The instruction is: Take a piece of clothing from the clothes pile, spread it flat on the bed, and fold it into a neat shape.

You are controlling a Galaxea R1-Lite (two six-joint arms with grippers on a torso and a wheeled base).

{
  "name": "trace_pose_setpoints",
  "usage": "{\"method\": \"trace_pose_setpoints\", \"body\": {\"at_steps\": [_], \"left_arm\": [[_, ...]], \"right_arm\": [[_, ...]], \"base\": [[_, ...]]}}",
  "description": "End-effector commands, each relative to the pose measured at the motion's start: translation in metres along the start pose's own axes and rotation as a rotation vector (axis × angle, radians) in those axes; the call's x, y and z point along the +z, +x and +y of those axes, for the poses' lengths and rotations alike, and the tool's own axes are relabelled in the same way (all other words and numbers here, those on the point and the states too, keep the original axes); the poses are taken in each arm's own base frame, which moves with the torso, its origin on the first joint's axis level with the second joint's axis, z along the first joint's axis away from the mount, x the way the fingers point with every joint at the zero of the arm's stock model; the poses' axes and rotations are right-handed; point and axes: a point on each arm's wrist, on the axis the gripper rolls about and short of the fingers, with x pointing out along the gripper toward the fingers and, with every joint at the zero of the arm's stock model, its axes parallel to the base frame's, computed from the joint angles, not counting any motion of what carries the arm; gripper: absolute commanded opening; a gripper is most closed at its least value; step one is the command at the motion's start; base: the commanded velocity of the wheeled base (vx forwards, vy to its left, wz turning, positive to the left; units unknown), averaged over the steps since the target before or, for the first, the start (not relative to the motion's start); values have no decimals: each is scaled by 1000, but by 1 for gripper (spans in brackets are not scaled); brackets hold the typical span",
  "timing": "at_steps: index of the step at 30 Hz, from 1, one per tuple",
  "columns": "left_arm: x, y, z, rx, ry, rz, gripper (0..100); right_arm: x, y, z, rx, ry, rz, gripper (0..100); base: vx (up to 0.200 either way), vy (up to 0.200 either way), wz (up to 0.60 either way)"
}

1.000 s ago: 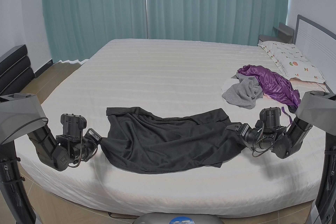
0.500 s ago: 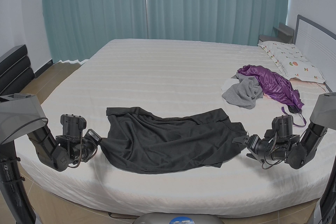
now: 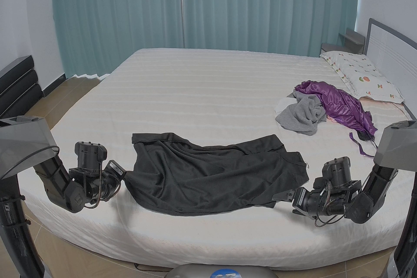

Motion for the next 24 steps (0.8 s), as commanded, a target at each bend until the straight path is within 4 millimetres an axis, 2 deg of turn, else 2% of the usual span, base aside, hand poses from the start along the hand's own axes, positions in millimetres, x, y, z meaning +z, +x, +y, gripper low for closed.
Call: {"method": "trace_pose_setpoints", "body": {"at_steps": [1,13,14,17,24], "left_arm": [[0,0,0,-1,-1,-2,0],[0,1,1,3,-1,0,0],[0,2,1,4,-2,-1,0],[0,2,1,5,-2,0,0],[0,1,2,8,0,1,0]], "right_arm": [[-6,12,-3,-21,-2,30,100],[14,38,4,-35,48,-80,100],[14,38,4,-39,48,-84,0],[13,36,4,-48,49,-91,0],[15,10,6,-39,58,-121,0]], "base": [[0,0,0],[0,0,0],[0,0,0],[0,0,0],[0,0,0]]}}
